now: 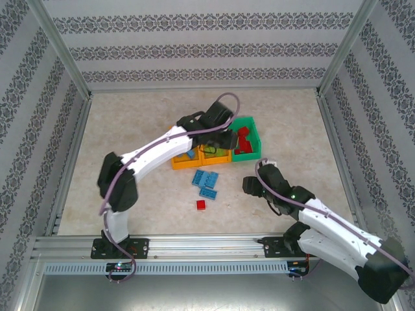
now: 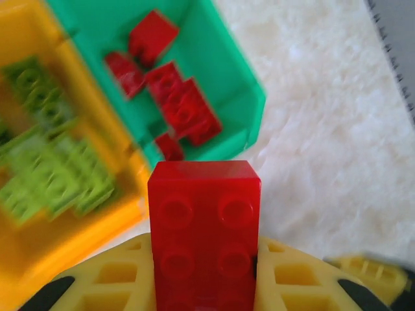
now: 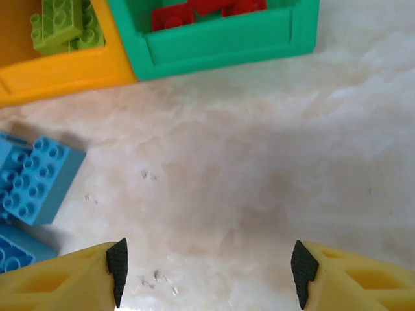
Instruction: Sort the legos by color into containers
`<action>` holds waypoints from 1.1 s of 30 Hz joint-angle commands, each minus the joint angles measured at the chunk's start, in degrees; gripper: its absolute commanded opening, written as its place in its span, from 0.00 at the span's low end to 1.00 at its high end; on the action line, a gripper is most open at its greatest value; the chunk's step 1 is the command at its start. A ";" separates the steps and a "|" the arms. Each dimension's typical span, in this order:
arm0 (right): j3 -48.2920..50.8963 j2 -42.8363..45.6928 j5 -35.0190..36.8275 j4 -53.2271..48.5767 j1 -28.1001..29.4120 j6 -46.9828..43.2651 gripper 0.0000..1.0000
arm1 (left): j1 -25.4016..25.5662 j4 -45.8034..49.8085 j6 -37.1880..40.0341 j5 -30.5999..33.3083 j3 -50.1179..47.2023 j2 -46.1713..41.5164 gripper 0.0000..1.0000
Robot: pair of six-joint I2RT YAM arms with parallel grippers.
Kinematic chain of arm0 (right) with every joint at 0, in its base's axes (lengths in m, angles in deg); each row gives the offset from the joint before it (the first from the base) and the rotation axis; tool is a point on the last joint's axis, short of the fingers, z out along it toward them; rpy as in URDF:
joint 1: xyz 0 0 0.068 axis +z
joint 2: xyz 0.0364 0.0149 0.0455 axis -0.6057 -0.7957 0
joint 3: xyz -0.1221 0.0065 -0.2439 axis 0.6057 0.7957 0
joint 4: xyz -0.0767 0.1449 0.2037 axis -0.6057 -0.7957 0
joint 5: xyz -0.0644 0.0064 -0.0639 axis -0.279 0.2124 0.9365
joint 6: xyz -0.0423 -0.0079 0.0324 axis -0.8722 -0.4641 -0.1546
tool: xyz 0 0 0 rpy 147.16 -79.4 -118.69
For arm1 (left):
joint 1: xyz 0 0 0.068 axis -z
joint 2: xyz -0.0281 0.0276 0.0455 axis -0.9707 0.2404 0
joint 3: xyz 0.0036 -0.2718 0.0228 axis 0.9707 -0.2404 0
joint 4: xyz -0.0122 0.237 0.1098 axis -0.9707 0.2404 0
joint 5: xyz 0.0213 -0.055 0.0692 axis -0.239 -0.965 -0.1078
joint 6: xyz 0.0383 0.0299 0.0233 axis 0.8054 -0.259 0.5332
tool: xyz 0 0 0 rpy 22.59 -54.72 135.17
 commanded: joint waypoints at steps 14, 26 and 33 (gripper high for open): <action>5.67 1.75 3.71 2.96 17.16 13.50 0.68 | -5.72 3.15 -5.05 -12.60 32.13 27.49 0.57; -15.69 -29.39 11.20 6.58 34.81 22.58 0.77 | -5.76 2.31 0.23 0.71 15.99 8.27 1.00; -27.78 -45.25 3.81 3.03 36.96 23.69 0.75 | -8.32 -2.41 0.14 5.04 -2.98 -6.62 0.99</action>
